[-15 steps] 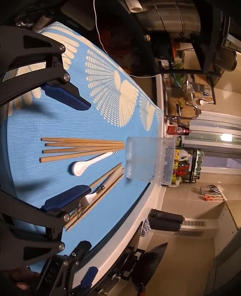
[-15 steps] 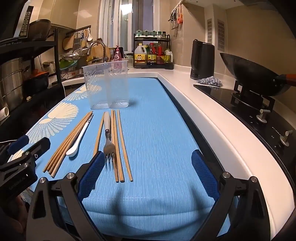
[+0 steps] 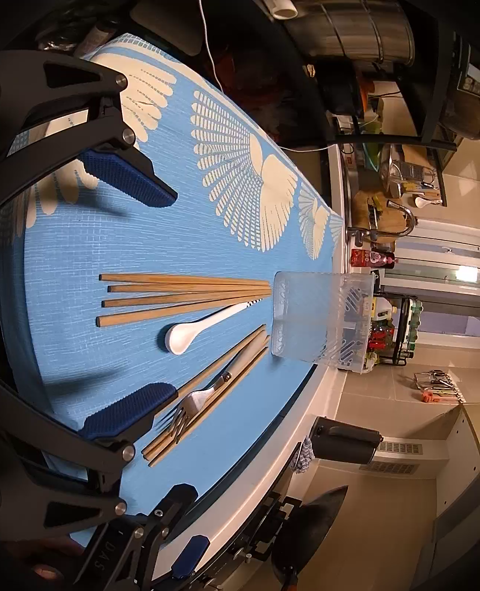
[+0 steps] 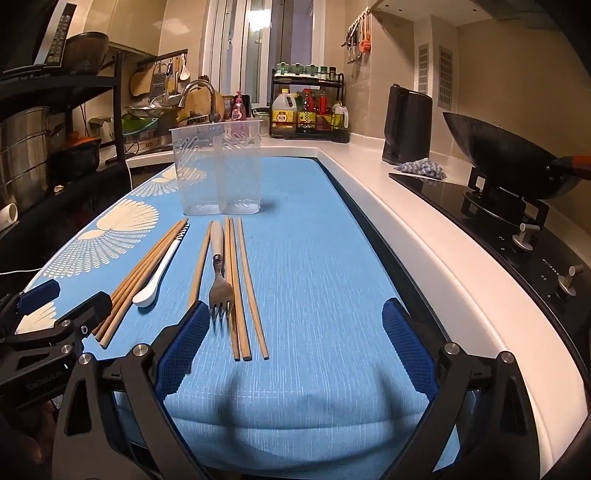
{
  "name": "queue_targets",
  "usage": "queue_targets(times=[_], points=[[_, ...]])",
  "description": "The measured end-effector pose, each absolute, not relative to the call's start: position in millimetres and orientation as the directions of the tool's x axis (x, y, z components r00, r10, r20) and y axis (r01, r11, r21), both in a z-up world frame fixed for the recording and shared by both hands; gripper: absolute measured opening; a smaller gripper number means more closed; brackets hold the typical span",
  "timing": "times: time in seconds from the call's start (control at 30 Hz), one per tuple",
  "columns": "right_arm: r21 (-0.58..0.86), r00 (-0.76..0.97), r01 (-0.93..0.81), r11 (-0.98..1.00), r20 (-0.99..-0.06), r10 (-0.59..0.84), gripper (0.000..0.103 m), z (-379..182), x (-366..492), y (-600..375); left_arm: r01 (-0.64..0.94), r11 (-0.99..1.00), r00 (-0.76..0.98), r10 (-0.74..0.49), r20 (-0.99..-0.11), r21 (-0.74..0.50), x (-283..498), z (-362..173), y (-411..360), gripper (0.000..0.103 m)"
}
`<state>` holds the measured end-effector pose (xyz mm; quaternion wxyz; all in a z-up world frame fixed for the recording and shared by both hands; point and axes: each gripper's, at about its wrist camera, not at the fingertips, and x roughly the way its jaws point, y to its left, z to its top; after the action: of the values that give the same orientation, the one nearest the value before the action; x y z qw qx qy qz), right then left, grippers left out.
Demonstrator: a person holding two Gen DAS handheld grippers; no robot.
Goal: Organize utensils
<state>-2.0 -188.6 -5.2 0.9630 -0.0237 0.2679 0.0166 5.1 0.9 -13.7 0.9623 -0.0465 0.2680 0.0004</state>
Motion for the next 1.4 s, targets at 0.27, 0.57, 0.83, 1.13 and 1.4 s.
queue_targets(times=[0.27, 0.57, 0.83, 1.13, 1.4], points=[[-0.035, 0.857, -0.048, 0.998, -0.514, 0.024, 0.093, -5.9, -1.5, -187.5, -0.020, 0.995, 0.856, -0.031, -0.517, -0.093, 5.1, -18.4, 3.5, 0.095], [-0.034, 0.855, -0.059, 0.998, -0.518, 0.033, 0.093, -8.7, -2.1, -185.3, -0.018, 0.995, 0.858, -0.037, -0.513, -0.101, 3.0, -16.6, 5.5, 0.095], [-0.029, 0.857, -0.053, 0.998, -0.515, 0.030, 0.093, -9.5, -3.0, -185.8, -0.019, 0.995, 0.859, -0.036, -0.511, -0.102, 2.7, -16.1, 6.3, 0.095], [-0.027, 0.854, -0.055, 0.998, -0.519, 0.033, 0.093, -10.2, -2.5, -186.3, -0.014, 0.995, 0.858, -0.040, -0.512, -0.101, 5.3, -16.8, 5.5, 0.095], [-0.025, 0.854, -0.057, 0.998, -0.518, 0.036, 0.093, -10.9, -3.5, -186.6, -0.011, 0.995, 0.860, -0.042, -0.509, -0.101, 5.7, -17.3, 5.3, 0.095]])
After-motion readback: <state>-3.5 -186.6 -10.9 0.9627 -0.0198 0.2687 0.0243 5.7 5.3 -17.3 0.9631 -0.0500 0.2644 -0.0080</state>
